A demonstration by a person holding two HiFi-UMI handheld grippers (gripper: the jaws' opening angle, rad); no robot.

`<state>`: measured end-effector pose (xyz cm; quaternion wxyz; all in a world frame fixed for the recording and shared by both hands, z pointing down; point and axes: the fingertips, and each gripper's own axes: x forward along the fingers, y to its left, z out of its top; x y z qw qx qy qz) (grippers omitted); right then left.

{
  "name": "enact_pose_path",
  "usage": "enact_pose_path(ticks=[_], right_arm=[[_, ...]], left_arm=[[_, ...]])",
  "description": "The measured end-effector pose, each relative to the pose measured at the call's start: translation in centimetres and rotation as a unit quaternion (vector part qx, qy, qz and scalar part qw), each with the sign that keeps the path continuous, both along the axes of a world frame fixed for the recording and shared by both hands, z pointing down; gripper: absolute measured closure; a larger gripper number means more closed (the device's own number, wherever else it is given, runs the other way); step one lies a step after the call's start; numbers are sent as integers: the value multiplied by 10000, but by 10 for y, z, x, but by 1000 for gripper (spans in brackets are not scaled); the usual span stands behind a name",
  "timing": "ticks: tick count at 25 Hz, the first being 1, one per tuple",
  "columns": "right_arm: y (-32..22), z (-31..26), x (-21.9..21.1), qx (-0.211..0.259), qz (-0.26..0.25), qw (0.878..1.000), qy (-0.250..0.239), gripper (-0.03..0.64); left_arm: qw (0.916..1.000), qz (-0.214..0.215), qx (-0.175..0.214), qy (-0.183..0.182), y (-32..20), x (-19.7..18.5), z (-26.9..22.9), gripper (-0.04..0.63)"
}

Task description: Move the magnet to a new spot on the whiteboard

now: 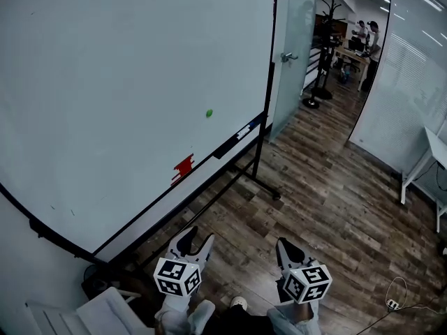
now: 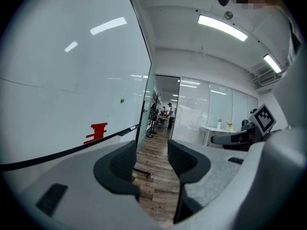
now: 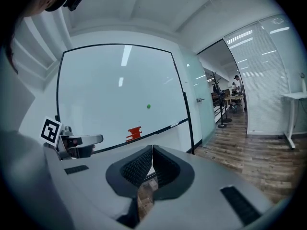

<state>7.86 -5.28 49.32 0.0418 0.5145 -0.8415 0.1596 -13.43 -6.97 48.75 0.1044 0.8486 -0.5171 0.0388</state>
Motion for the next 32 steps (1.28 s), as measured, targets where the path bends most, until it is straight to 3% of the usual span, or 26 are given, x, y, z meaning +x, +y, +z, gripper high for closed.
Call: enact_pose_path(ticks=[7, 16, 21, 32], right_arm=[[-38, 11, 17, -15, -155, 9999, -8, 589], [-42, 23, 28, -174, -217, 9995, -117, 589], [-50, 19, 42, -140, -78, 9996, -229, 589], [-107, 33, 62, -264, 6, 9992, -302, 589]], left_arm=[[10000, -96, -21, 7, -34, 23, 13, 394], [9995, -245, -171, -68, -39, 32, 22, 394], [9995, -117, -198, -201, -51, 44, 19, 394], [9996, 39, -192, -205, -126, 73, 23, 394]])
